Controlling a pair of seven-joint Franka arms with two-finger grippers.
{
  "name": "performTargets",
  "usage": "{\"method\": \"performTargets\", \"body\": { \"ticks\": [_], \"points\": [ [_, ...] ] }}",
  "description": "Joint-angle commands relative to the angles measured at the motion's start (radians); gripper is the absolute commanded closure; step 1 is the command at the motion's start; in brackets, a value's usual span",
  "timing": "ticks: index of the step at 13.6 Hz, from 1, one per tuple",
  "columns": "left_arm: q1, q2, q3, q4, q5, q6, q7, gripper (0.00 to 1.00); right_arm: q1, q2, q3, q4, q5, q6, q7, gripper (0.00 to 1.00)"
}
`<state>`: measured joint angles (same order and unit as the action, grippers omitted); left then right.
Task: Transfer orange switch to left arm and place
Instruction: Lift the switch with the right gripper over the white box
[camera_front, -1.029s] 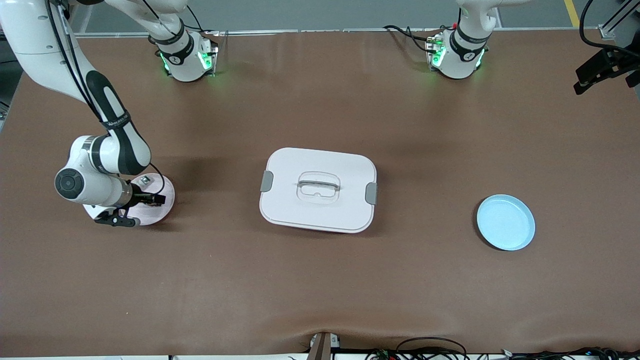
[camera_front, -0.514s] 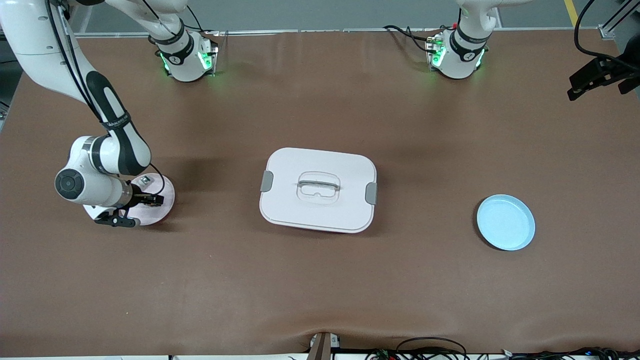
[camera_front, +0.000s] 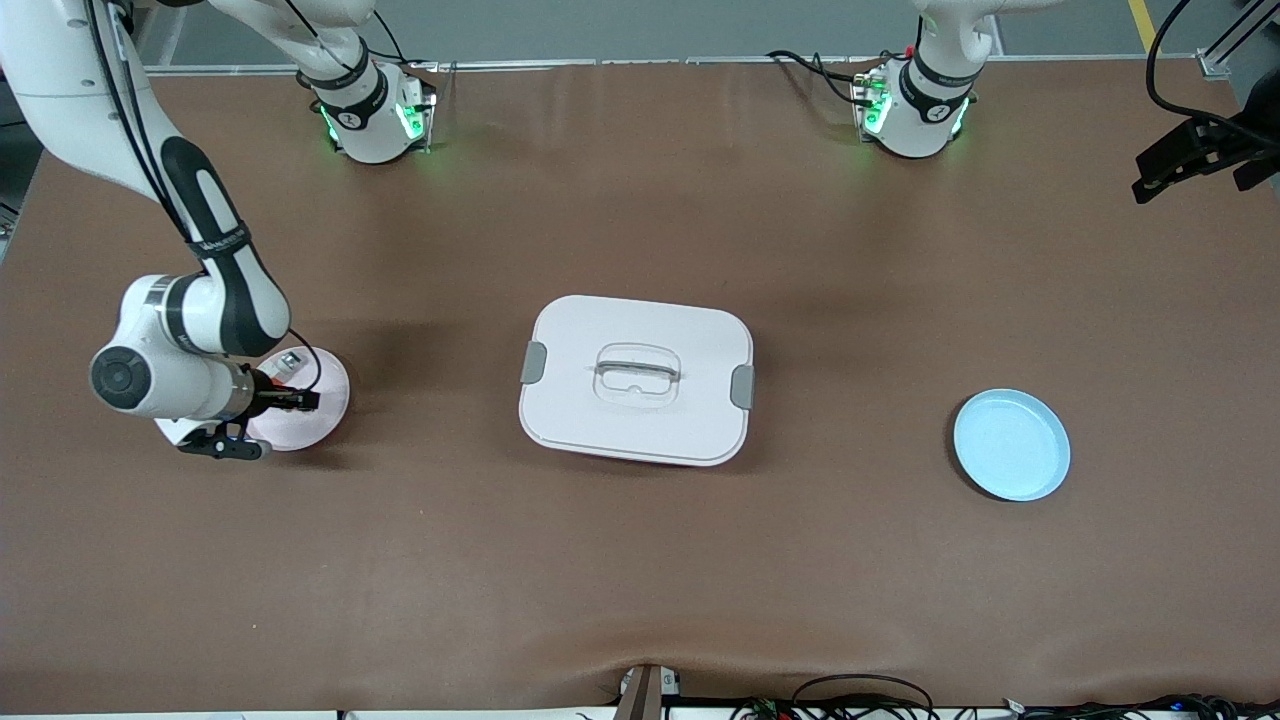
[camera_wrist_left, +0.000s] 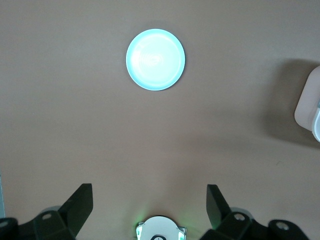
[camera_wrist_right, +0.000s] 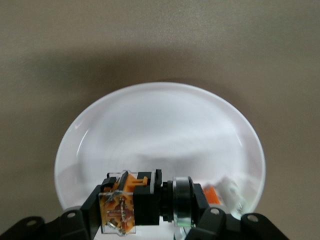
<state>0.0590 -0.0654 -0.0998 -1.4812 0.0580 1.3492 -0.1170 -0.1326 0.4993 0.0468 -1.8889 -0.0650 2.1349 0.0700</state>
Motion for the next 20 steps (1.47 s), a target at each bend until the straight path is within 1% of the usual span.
{"method": "performTargets", "body": {
  "ticks": [1, 3, 4, 7, 9, 10, 12, 13, 16, 17, 18, 20],
  "points": [
    [0.005, -0.01, -0.005, 0.002, -0.015, -0.005, 0.002, 0.0, 0.023, -0.051, 0.008, 0.112, -0.006, -0.221, 0.013, 0.64],
    [0.005, -0.011, -0.005, 0.001, -0.04, -0.005, 0.002, 0.0, 0.051, -0.077, 0.008, 0.183, -0.004, -0.353, 0.025, 0.64],
    [0.005, -0.014, -0.005, -0.001, -0.04, -0.005, 0.004, 0.0, 0.076, -0.091, 0.008, 0.218, -0.002, -0.418, 0.084, 0.64],
    [0.005, -0.016, -0.006, -0.005, -0.05, -0.009, 0.02, 0.0, 0.2, -0.123, 0.008, 0.324, 0.002, -0.622, 0.328, 0.64],
    [0.007, -0.024, -0.003, -0.01, -0.107, -0.012, 0.022, 0.0, 0.298, -0.125, 0.018, 0.391, 0.007, -0.711, 0.524, 0.64],
    [0.009, -0.03, -0.001, -0.016, -0.119, -0.013, 0.022, 0.0, 0.347, -0.125, 0.019, 0.41, 0.022, -0.73, 0.618, 0.64],
    [0.007, -0.036, -0.003, -0.024, -0.148, -0.013, 0.022, 0.0, 0.419, -0.123, 0.019, 0.448, 0.108, -0.736, 0.784, 0.64],
    [0.012, -0.036, 0.0, -0.025, -0.183, -0.013, 0.022, 0.0, 0.448, -0.122, 0.019, 0.464, 0.163, -0.734, 0.86, 0.64],
    [0.038, -0.037, 0.0, -0.048, -0.26, -0.013, 0.023, 0.0, 0.496, -0.114, 0.019, 0.517, 0.383, -0.721, 1.104, 0.64],
    [0.038, -0.037, 0.0, -0.051, -0.264, -0.013, 0.023, 0.0, 0.517, -0.111, 0.019, 0.549, 0.454, -0.708, 1.17, 0.64],
    [0.036, -0.036, 0.0, -0.051, -0.27, -0.01, 0.023, 0.0, 0.534, -0.107, 0.018, 0.566, 0.524, -0.678, 1.226, 0.64],
    [0.035, -0.033, -0.006, -0.051, -0.306, -0.001, 0.017, 0.0, 0.545, -0.107, 0.018, 0.568, 0.644, -0.584, 1.327, 0.64]
  ]
}}
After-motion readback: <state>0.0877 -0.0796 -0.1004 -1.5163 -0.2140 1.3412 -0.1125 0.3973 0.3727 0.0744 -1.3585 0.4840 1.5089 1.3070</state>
